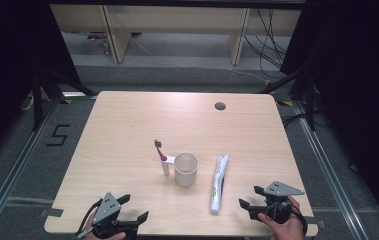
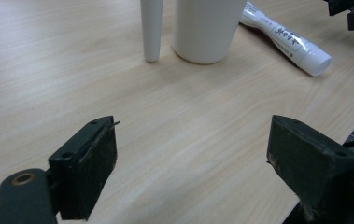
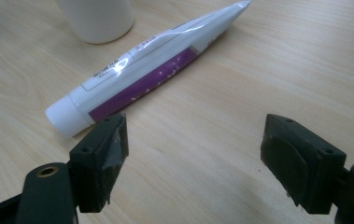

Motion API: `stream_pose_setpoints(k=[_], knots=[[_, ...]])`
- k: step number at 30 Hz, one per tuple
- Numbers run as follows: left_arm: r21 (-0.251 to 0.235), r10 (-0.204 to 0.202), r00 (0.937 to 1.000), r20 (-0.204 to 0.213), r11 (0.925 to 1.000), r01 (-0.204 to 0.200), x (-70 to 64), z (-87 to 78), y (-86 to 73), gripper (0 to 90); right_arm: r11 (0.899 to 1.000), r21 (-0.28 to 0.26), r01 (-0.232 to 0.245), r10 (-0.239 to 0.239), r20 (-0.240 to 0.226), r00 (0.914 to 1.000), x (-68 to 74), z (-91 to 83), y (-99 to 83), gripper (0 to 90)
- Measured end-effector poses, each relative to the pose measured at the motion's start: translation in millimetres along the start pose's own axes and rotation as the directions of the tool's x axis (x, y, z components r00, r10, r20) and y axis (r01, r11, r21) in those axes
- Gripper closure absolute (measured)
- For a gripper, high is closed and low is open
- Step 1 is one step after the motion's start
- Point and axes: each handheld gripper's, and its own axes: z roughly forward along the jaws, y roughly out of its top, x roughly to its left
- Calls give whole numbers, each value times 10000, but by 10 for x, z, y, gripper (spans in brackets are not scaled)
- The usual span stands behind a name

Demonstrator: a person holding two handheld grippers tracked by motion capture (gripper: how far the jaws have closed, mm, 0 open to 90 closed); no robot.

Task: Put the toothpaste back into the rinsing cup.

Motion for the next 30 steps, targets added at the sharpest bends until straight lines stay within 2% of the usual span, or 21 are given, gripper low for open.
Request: stream_pose_setpoints(k=[1, 2, 6, 8, 9, 10, 11, 12, 13, 15, 16, 17, 20, 22, 23, 24, 25, 26, 28, 30], knots=[[33, -3, 10000, -27, 10000, 3, 0, -1, -11, 156, 9999, 92, -71, 72, -30, 10000, 0, -12, -2, 242], [37, 22, 10000, -51, 10000, -22, 0, -1, -19, 157, 9999, 46, 156, -156, -49, 9999, -24, -11, -1, 243], [133, 28, 9997, -223, 9999, -25, -9, -7, -36, 156, 9999, -14, 112, -112, 2, 9999, -24, -20, -1, 244], [-80, 103, 9988, -477, 9999, -107, -6, -8, -38, 157, 9999, -19, 143, -143, -57, 9999, -19, -12, -3, 244], [-6, 252, 9979, -595, 9997, -253, 6, -17, -34, 157, 9999, 49, 148, -148, -65, 9999, -15, -15, -1, 244], [27, 169, 9973, -712, 9999, -167, 4, -23, -34, 157, 9998, 59, 210, -211, 25, 9998, -14, -21, 1, 244], [-132, 88, 9980, -622, 9999, -96, 8, -11, -41, 157, 9998, 52, 190, -190, 27, 9998, -10, -21, 4, 243], [-151, 84, 9980, -631, 9998, -93, 9, -12, -45, 157, 9999, 109, -128, 128, -31, 9999, 13, -20, 2, 243], [-6, 190, 9974, -692, 9998, -191, 12, -21, -45, 157, 9999, 43, 116, -117, 91, 9999, -4, -15, 9, 244], [26, 259, 9974, -671, 9997, -258, 15, -11, -46, 156, 9999, -40, 144, -144, -65, 9999, -6, 4, 12, 245], [-40, 264, 9973, -681, 9996, -268, 11, 5, -51, 157, 9997, 153, -205, 205, 20, 9998, 19, -1, 19, 252], [-102, 202, 9974, -687, 9997, -210, 2, 15, -54, 157, 9999, 33, 107, -107, 79, 9999, 0, 17, 33, 258], [75, 339, 9967, -734, 9994, -335, 2, 14, -53, 157, 9999, -41, 95, -95, 123, 9999, -16, 21, 88, 257], [56, 365, 9965, -752, 9993, -362, 2, 15, -52, 157, 9993, 24, -371, 371, 60, 9993, 3, 28, 114, 251], [54, 349, 9965, -758, 9994, -345, 4, 14, -53, 157, 9999, -124, -33, 35, 188, 9998, -21, 45, 134, 243], [42, 344, 9964, -771, 9994, -342, 8, 15, -55, 157, 9998, -113, -141, 142, 77, 9999, -16, 57, 155, 242], [69, 315, 9964, -790, 9995, -311, 8, 15, -56, 157, 9992, -75, -399, 401, 172, 9990, 12, 70, 169, 242], [61, 293, 9966, -771, 9996, -289, 12, 20, -59, 157, 9991, -55, -417, 418, 117, 9991, 24, 79, 192, 241], [19, 267, 9968, -754, 9996, -266, 12, 27, -62, 157, 9999, -86, -61, 62, 116, 9999, 18, 102, 243, 235], [104, 289, 9964, -801, 9995, -281, 4, 23, -60, 157, 9999, -128, 36, -37, -116, 9999, 15, 134, 284, 233]])
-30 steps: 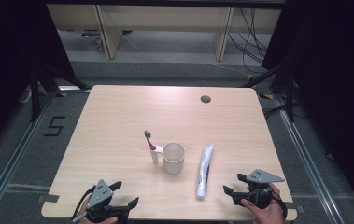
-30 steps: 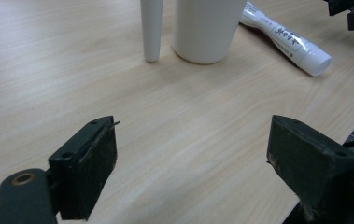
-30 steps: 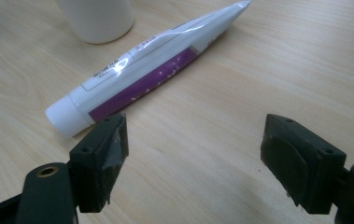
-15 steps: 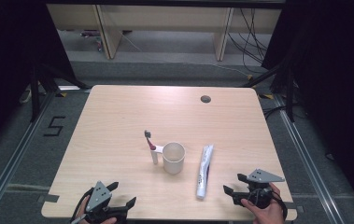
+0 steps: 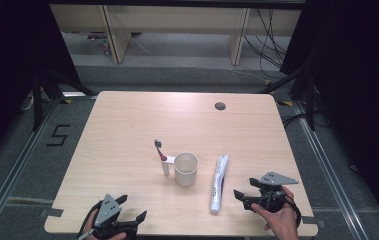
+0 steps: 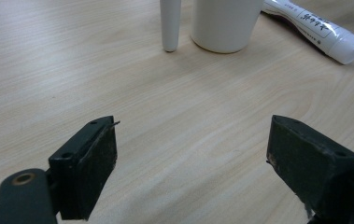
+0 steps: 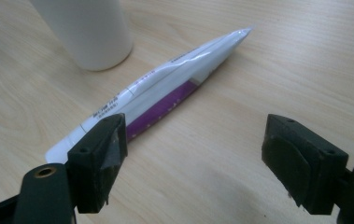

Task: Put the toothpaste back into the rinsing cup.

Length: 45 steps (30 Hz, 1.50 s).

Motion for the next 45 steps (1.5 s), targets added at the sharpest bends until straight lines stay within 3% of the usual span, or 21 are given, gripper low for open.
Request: stream_pose_setpoints(k=[2, 7, 10, 11, 14, 16, 17, 21, 24, 25, 26, 27, 28, 30, 32, 34, 37, 38, 40, 43, 45], knots=[[-66, 15, 10000, 80, 10000, -15, 1, 8, -6, 157, 9995, 191, -236, 234, 109, 9997, 30, 7, 33, 234], [-44, -62, 10000, 23, 10000, 62, -4, -6, -9, 157, 9986, 524, -86, 78, 157, 9998, 43, 65, 119, 241], [-118, -126, 9999, 89, 9998, 127, 2, -5, -7, 157, 9944, 930, -499, 495, 68, 9988, 78, 101, 164, 247], [-108, -171, 9998, 72, 9998, 171, -2, -7, -5, 157, 9954, 925, -232, 228, 47, 9997, 57, 118, 175, 248], [-145, -173, 9998, 53, 9997, 174, -6, -7, -15, 157, 9934, 1063, -432, 441, -67, 9990, 92, 173, 218, 253], [-65, -71, 10000, 34, 10000, 71, 6, -18, -14, 157, 9929, 1171, -232, 241, -64, 9997, 94, 197, 259, 257], [-52, -79, 10000, 41, 10000, 79, 8, -20, -14, 157, 9942, 1045, -272, 286, -120, 9995, 108, 216, 268, 267], [-105, -125, 9999, 48, 9999, 126, 6, -8, -17, 157, 9872, 1454, -658, 667, -13, 9978, 173, 259, 326, 274], [-46, -119, 9999, 39, 9999, 119, -8, -10, -25, 157, 9830, 1799, -375, 369, 70, 9993, 183, 331, 346, 267], [-137, -168, 9998, 108, 9998, 170, -7, -3, -28, 158, 9800, 1818, -813, 815, 65, 9967, 225, 367, 343, 259], [-124, -153, 9998, 105, 9998, 154, -2, -5, -25, 157, 9807, 1938, -246, 235, 77, 9997, 199, 393, 356, 257], [-14, -68, 10000, 69, 10000, 68, 5, -18, -22, 157, 9819, 1742, -746, 726, 173, 9972, 252, 436, 353, 254], [-38, -77, 10000, 54, 10000, 77, 5, -20, -23, 157, 9777, 2097, -90, 80, 57, 10000, 217, 445, 377, 253], [-59, -140, 9999, 29, 9999, 140, 7, -26, -28, 157, 9763, 2114, -459, 440, 140, 9989, 269, 503, 395, 250], [-39, -163, 9999, -12, 9999, 163, 9, -28, -20, 157, 9740, 2258, -165, 130, 170, 9998, 272, 560, 428, 243], [-75, -117, 9999, 46, 9999, 117, 7, -14, -21, 157, 9688, 2430, -490, 436, 274, 9987, 317, 591, 459, 237], [31, 35, 9999, 117, 10000, -35, -10, -15, -29, 158, 9620, 2707, -364, 252, 446, 9987, 335, 672, 487, 230], [14, 81, 9998, 163, 10000, -81, -10, -17, -20, 158, 9583, 2782, -654, 544, 469, 9974, 361, 697, 487, 229], [-140, 68, 9998, 170, 9999, -65, -13, -9, -18, 157, 9498, 3079, -554, 390, 591, 9975, 357, 745, 494, 227], [-77, -55, 9999, 94, 10000, 55, -12, -23, -24, 158, 9447, 3272, -213, 34, 552, 9985, 335, 792, 490, 235], [-37, 18, 10000, 97, 10000, -17, 4, -23, -19, 158, 9399, 3400, -313, 111, 612, 9981, 330, 812, 496, 245]])
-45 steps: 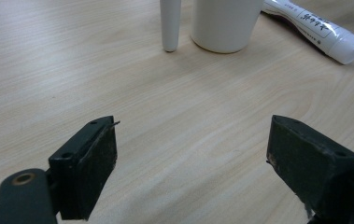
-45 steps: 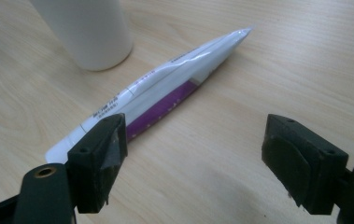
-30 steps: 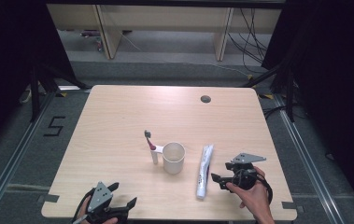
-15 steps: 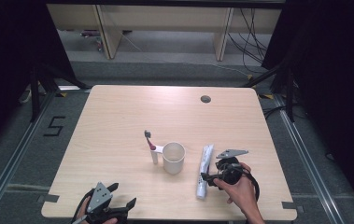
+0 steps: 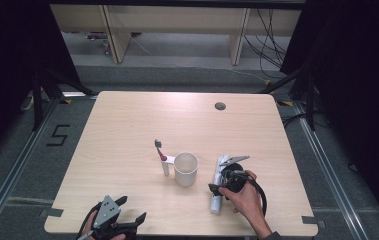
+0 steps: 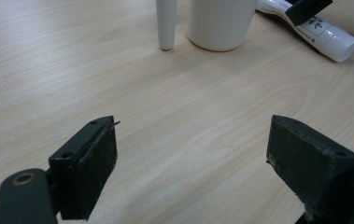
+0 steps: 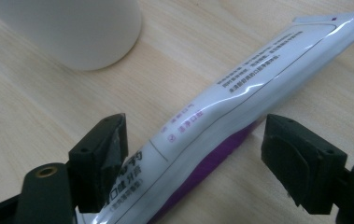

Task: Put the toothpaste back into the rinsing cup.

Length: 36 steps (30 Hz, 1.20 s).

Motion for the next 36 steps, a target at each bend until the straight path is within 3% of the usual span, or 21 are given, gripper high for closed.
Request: stream_pose_setpoints(k=[3, 9, 10, 16, 19, 21, 25, 26, 28, 30, 32, 33, 36], knots=[[-141, -73, 9999, 111, 9999, 74, -19, 11, -8, 157, 9998, 180, -64, 65, -44, 10000, 0, 10, 16, 255], [-57, 52, 9999, 163, 10000, -51, -14, 5, 3, 159, 9956, 655, 675, -685, 131, 9976, -26, -31, 99, 387], [-8, 78, 9999, 132, 10000, -78, -14, -5, 13, 159, 9956, 750, 564, -564, -17, 9984, -20, -32, 108, 399], [-51, 51, 9997, 225, 10000, -50, -47, 19, 10, 159, 9854, 1533, 742, -776, 161, 9969, -86, -42, 194, 459], [62, 285, 9993, 248, 9996, -286, -58, 31, 2, 159, 9809, 1798, 746, -786, 152, 9968, -99, -48, 220, 487], [86, 278, 9993, 246, 9996, -280, -57, 25, 13, 159, 9744, 1976, 1072, -1096, 13, 9940, -124, -52, 242, 527], [139, 225, 9993, 307, 9996, -230, -59, 37, 5, 159, 9647, 2454, 959, -1049, 237, 9942, -152, -45, 269, 554], [65, 211, 9993, 322, 9998, -213, -62, 43, 6, 159, 9566, 2728, 1025, -1093, 96, 9940, -165, -35, 283, 563], [99, 185, 9994, 298, 9998, -188, -75, 50, 7, 159, 9535, 2728, 1280, -1413, 296, 9895, -182, -19, 303, 579], [99, 194, 9993, 334, 9998, -198, -79, 53, -2, 159, 9467, 3058, 1015, -1221, 490, 9913, -161, -13, 316, 587], [74, 180, 9992, 359, 9998, -183, -81, 60, 5, 159, 9367, 3113, 1603, -1817, 409, 9825, -178, 8, 343, 599], [195, 290, 9990, 340, 9994, -297, -75, 61, 5, 159, 9288, 3286, 1711, -1948, 403, 9800, -181, 13, 358, 603], [214, 269, 9988, 409, 9994, -278, -84, 70, -9, 159, 9221, 3441, 1771, -2027, 394, 9785, -195, 35, 393, 634]])
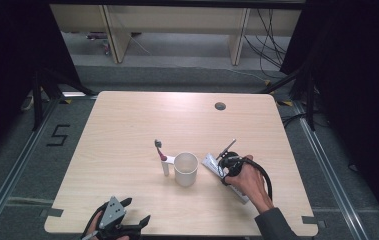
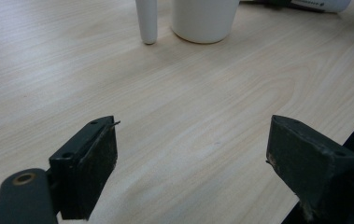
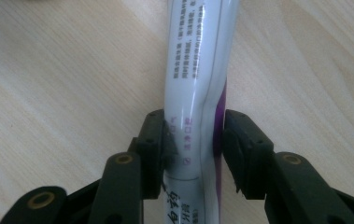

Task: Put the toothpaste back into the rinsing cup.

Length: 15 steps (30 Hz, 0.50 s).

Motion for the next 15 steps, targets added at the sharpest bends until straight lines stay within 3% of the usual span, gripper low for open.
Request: stream_pose_setpoints(k=[2, 3, 11, 15], knots=[[-28, 41, 10000, 7, 10000, -41, 1, 5, 8, 159, 9999, 77, 99, -101, 202, 9997, -8, -16, 21, 741], [59, 46, 10000, 19, 10000, -46, -1, 5, 6, 159, 9997, 106, 207, -211, 348, 9992, -25, -20, 30, 751], [177, 148, 9998, 97, 9997, -149, -7, 22, -5, 159, 9984, 400, 407, -402, -142, 9991, -123, 13, 91, 757], [205, 151, 9999, 69, 9997, -153, -25, 21, -7, 159, 9985, 537, 53, -35, -343, 9994, -135, 14, 102, 757]])
